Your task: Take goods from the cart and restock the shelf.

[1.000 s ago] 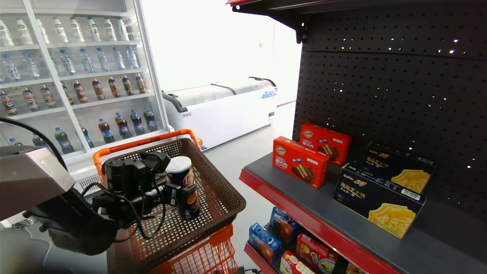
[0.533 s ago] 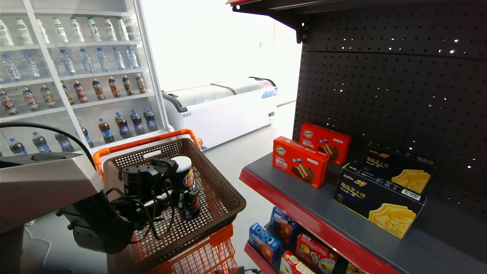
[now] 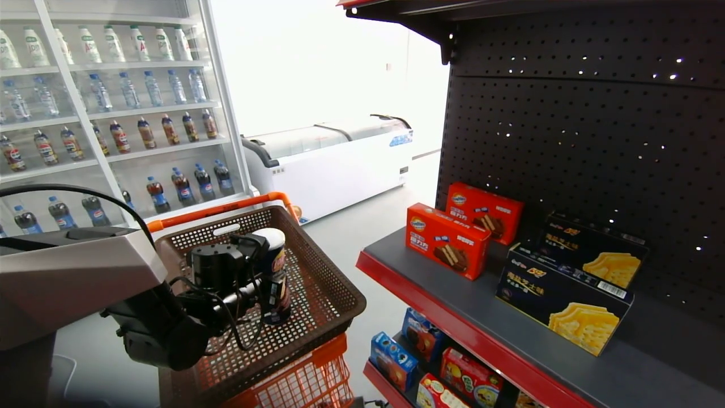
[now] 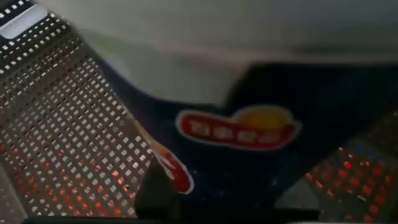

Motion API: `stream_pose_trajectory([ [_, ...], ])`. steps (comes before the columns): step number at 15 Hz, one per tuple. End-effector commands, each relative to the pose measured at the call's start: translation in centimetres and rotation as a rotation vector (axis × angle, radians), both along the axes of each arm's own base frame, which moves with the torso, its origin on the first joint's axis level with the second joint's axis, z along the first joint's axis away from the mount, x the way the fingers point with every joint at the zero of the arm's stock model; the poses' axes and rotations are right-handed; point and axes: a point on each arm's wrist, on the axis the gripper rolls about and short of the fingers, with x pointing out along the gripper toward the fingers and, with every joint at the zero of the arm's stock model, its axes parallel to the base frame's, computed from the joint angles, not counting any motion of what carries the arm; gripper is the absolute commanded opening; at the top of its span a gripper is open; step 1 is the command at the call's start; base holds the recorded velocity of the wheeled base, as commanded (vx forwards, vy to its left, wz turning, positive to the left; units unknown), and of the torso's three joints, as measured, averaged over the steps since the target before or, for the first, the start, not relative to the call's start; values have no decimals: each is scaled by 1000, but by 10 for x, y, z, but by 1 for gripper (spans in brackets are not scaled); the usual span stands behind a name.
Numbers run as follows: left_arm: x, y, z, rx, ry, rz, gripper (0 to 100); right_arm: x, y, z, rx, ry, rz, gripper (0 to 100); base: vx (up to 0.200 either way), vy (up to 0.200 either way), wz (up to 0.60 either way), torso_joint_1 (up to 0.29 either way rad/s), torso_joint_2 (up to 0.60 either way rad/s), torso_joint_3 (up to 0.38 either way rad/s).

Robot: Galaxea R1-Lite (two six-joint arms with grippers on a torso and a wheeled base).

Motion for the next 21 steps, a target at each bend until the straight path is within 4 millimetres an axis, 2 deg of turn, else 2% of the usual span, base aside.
stream_pose_trajectory([
  [1,2,-2,9,-8,-29,1,0,0,0,0,0,1,-1,100,0,0,0,0,0,0],
  [3,-8,-3,50,-13,-69,-9,0,0,0,0,0,1,-1,100,0,0,0,0,0,0],
  [6,-24,-2,101,-55,15,-57,0,0,0,0,0,1,0,100,0,0,0,0,0,0],
  [7,-29,-2,130,-121,32,-92,0,0,0,0,0,1,0,100,0,0,0,0,0,0],
  [8,-33,-2,150,-145,30,-113,0,0,0,0,0,1,0,100,0,0,0,0,0,0],
  [11,-74,7,194,-146,29,-128,0,0,0,0,0,1,-1,100,0,0,0,0,0,0],
  [12,-94,9,200,-155,31,-153,0,0,0,0,0,1,0,100,0,0,0,0,0,0],
  [15,-119,13,211,-162,-59,-164,0,0,0,0,0,1,0,100,0,0,0,0,0,0],
  [16,-122,14,212,-160,-61,-167,0,0,0,0,0,1,0,100,0,0,0,0,0,0],
  [18,-124,11,207,-167,-47,-202,0,0,0,0,0,1,0,100,0,0,0,0,0,0],
  [19,-129,10,198,-179,-11,-239,0,0,0,0,0,1,0,100,0,0,0,0,0,0],
  [20,-136,0,190,-183,24,-304,0,0,0,0,0,1,0,100,0,0,0,0,0,0],
  [21,-140,-4,193,-192,14,-341,0,0,0,0,0,1,0,100,0,0,0,0,0,0],
])
